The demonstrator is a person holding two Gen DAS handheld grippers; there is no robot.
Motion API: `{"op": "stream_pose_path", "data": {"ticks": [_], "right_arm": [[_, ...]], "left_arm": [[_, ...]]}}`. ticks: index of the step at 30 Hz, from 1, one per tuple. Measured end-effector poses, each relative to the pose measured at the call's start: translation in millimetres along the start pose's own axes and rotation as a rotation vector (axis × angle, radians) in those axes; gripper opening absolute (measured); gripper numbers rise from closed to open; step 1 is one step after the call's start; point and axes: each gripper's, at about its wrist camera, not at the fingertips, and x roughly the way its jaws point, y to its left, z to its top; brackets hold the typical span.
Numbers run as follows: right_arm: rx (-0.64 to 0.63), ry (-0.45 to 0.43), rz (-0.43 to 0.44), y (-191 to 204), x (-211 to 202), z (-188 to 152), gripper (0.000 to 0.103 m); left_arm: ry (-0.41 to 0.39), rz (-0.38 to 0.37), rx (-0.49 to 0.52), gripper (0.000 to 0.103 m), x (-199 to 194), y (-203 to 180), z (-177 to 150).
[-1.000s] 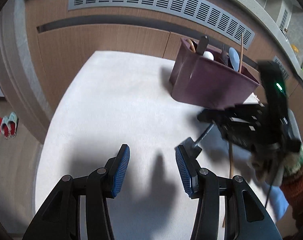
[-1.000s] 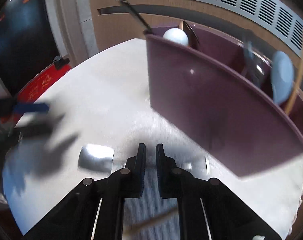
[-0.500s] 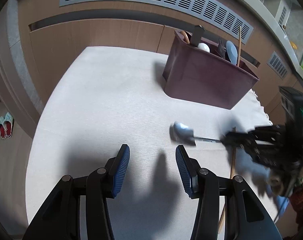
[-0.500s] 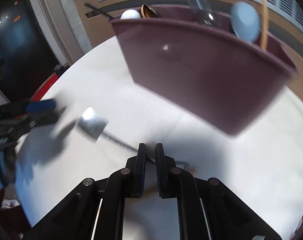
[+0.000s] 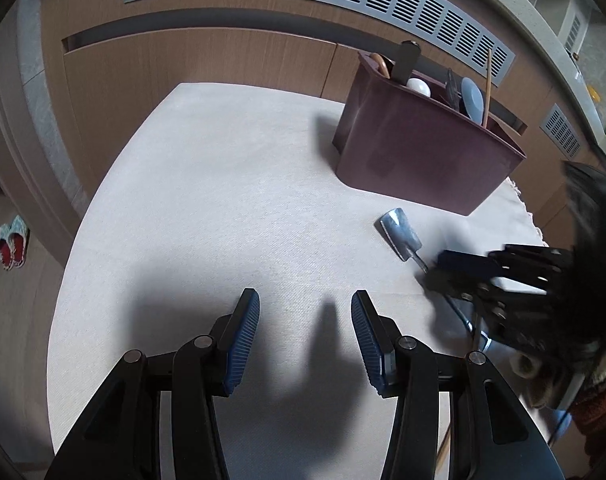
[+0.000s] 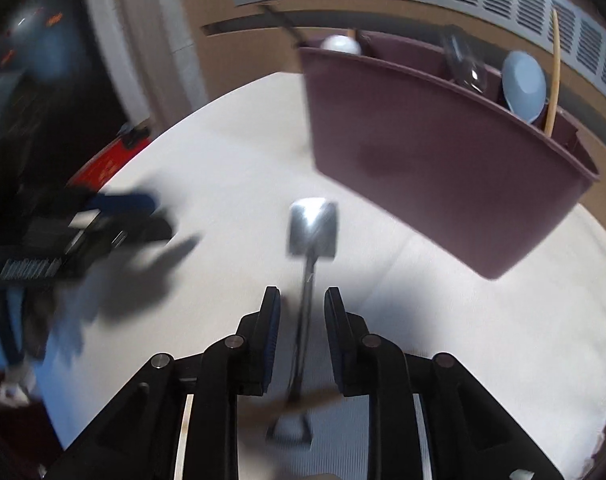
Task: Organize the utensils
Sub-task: 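Grasp the metal shovel-shaped spoon by its handle with the right gripper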
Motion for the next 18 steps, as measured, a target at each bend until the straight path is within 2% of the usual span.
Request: {"op": "stream_pose_path", "data": {"ticks": [2, 4, 9, 15, 17, 18], "right_arm": [[0.058, 0.032, 0.022, -5.6, 14.1, 11.6, 0.024], [0.063, 0.028, 0.024, -5.1, 17.4, 14.1, 0.031], [-0.004, 0.005, -0.092, 14.8, 31.9, 28.5, 0.034], [0.037, 0.021, -0.084, 19.5, 32.6, 37.4, 0.041], [-0.006, 0.034, -0.074, 20.2, 33.3, 40.1, 0.040], [-0.036, 0.032, -0.077, 20.3, 36.2, 43.8, 0.036]], "left_arm": [[0.002, 0.001, -0.004, 0.049, -0.1, 2.1, -0.7], [0.006, 0.002, -0.010, 0.049, 1.1, 3.9, -0.8], [0.002, -0.002, -0.014, 0.049, 0.7, 4.5, 0.0], [-0.012, 0.010, -0.010, 0.049, -4.4, 4.5, 0.0], [-0.018, 0.014, -0.004, 0.049, -6.4, 3.4, 0.2], [-0.020, 0.014, -0.001, 0.049, -7.2, 2.8, -0.1]]}}
